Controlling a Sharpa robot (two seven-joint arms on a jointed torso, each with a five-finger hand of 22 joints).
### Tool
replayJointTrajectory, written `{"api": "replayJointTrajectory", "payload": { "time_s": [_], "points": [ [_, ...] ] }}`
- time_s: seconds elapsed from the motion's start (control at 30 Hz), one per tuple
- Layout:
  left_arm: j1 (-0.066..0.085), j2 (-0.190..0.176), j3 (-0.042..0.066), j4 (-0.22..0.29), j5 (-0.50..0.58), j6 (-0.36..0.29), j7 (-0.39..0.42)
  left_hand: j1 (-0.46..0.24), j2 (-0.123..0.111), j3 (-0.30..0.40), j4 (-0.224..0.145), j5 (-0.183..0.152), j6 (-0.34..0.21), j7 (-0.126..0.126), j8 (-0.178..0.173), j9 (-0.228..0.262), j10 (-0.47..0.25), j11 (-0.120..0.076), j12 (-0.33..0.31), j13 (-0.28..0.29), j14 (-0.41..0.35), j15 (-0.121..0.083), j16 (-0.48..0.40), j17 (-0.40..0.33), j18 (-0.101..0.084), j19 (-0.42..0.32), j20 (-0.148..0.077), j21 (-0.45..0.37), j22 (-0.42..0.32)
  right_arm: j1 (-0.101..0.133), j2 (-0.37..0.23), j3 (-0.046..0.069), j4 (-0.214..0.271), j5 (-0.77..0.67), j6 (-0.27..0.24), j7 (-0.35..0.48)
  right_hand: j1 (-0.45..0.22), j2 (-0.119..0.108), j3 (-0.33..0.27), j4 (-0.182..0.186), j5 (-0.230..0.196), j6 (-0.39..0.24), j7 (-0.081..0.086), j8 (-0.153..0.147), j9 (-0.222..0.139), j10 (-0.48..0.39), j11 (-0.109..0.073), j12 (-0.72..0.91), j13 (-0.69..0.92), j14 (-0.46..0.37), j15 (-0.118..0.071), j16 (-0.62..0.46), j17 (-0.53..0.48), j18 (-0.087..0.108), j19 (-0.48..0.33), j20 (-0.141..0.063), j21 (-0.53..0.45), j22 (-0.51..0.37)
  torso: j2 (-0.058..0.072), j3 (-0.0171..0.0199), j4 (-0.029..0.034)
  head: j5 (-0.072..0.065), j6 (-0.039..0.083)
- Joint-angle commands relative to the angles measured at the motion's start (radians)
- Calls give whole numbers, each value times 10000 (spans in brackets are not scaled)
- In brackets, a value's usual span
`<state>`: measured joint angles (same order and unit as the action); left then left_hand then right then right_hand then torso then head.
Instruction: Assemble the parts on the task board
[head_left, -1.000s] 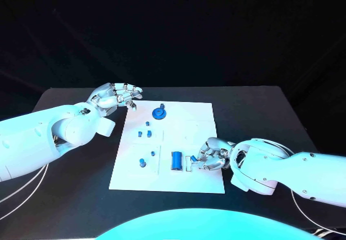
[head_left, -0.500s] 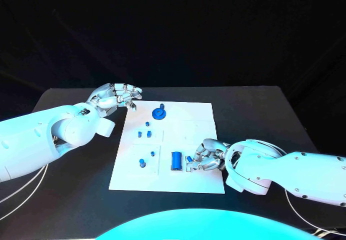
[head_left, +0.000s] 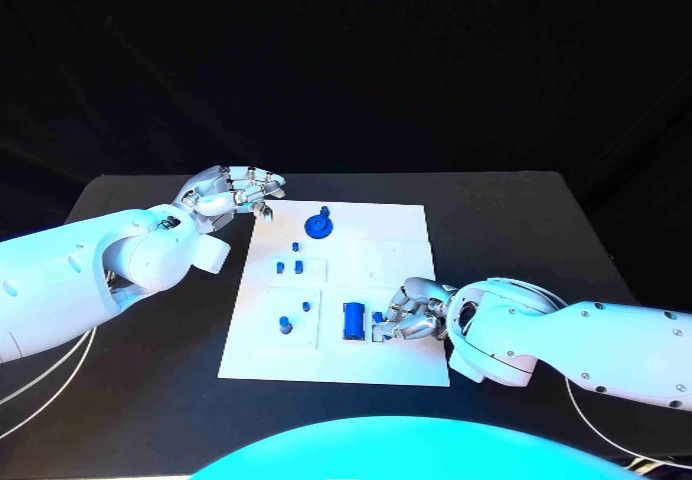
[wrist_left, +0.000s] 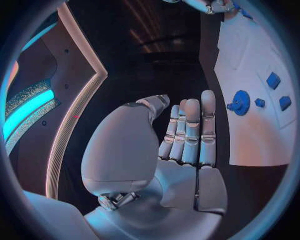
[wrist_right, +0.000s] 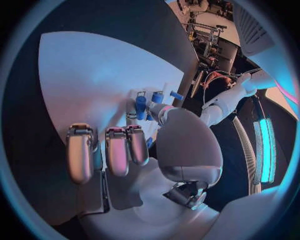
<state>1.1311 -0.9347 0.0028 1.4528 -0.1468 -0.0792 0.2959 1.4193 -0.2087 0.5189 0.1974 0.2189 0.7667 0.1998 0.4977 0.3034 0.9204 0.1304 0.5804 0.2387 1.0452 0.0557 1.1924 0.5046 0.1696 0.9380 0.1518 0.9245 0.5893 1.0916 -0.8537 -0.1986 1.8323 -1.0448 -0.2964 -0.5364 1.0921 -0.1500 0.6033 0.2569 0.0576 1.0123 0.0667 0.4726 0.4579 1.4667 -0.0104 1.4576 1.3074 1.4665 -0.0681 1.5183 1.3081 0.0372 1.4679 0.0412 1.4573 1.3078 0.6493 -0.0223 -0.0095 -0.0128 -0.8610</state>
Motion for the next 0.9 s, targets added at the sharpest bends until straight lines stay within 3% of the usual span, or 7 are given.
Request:
{"api": "replayJointTrajectory", "payload": {
  "time_s": [0.03,0.6,0.9],
  "points": [
    [3,9,6,33,-7,172,33,-89,39,19,55,2,-47,63,67,-15,-71,-4,55,-9,-48,22,13,10,148,59,19,-38,-11,-15,35,4,-33,-54,130,-19,-119,14,12,61,-17,55,-17,-38,-7,489,15,1,1850,784,-29,-26,1342,-116,552,-18,-56,2291,-3,-2,-6,-28,7],
    [3,3,6,27,-12,195,9,-104,45,15,86,2,-56,63,70,-19,-82,-2,60,-15,-50,24,12,10,148,61,22,-50,-20,-32,159,7,-141,-26,234,109,-311,13,14,96,-19,59,-12,-38,-9,492,18,6,1856,784,-26,-26,1342,-109,540,-15,-88,2282,-4,4,-10,-57,14],
    [3,-8,6,21,-49,188,-6,-104,45,15,86,2,-56,63,70,-19,-82,-2,60,-15,-50,24,12,10,148,61,22,-50,-20,-35,151,7,-178,17,232,169,-734,-217,-114,146,-21,56,2,-42,-16,483,32,-9,1851,781,-13,-34,1328,-102,526,-3,-120,2273,-6,2,-5,-62,-6]
  ]
}}
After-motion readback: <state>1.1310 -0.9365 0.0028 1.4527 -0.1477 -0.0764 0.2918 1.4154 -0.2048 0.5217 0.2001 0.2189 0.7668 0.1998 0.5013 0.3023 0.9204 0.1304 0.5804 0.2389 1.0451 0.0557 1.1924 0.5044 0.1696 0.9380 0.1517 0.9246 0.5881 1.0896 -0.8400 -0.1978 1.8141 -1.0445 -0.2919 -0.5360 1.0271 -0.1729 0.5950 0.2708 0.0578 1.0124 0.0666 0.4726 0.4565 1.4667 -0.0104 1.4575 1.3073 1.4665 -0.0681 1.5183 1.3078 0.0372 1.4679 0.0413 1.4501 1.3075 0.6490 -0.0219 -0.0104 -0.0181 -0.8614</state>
